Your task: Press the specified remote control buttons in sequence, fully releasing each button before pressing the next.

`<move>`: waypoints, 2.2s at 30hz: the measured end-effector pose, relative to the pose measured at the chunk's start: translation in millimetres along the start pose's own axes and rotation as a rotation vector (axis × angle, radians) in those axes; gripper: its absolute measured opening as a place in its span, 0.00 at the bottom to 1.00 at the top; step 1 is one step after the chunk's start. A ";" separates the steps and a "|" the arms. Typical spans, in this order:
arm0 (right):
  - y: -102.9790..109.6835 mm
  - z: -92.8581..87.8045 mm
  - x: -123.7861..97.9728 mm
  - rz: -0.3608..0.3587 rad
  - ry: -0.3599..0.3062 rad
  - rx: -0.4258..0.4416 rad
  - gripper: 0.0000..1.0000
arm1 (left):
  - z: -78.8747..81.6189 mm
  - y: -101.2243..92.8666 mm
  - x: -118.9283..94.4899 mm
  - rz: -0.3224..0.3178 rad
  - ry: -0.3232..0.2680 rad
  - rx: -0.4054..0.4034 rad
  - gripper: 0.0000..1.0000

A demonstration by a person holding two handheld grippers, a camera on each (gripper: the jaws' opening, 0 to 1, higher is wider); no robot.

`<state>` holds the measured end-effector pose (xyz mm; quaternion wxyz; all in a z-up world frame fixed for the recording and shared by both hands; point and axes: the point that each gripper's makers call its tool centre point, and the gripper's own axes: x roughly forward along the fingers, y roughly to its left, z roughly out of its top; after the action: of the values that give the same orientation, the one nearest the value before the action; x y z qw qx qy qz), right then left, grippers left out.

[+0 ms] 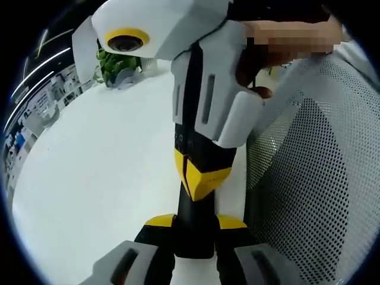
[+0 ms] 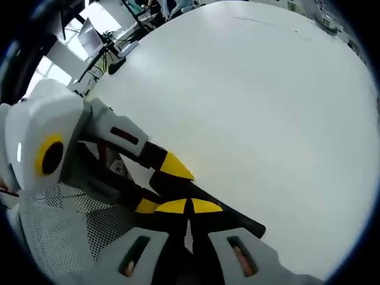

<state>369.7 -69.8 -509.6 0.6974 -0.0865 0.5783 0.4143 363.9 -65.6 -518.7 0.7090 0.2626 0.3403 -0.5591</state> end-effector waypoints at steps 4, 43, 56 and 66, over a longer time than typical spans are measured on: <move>-0.5 -1.0 0.1 -0.009 0.003 -0.011 0.00 | 0.0 0.0 0.0 0.000 0.000 0.000 0.25; -0.3 -1.8 -1.4 -0.079 0.027 -0.148 0.00 | 0.4 -0.2 0.2 0.001 -0.007 -0.002 0.25; 0.9 -1.5 -0.5 -0.095 0.039 -0.340 0.00 | 0.9 -0.4 0.0 -0.001 -0.009 -0.002 0.25; 0.1 -0.7 2.6 -0.105 0.085 -0.527 0.00 | 0.8 0.0 0.1 -0.005 -0.010 -0.003 0.25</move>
<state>369.1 -68.9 -512.1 0.6465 -0.3122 0.4740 0.5098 364.0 -66.2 -518.2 0.7097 0.2581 0.3383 -0.5615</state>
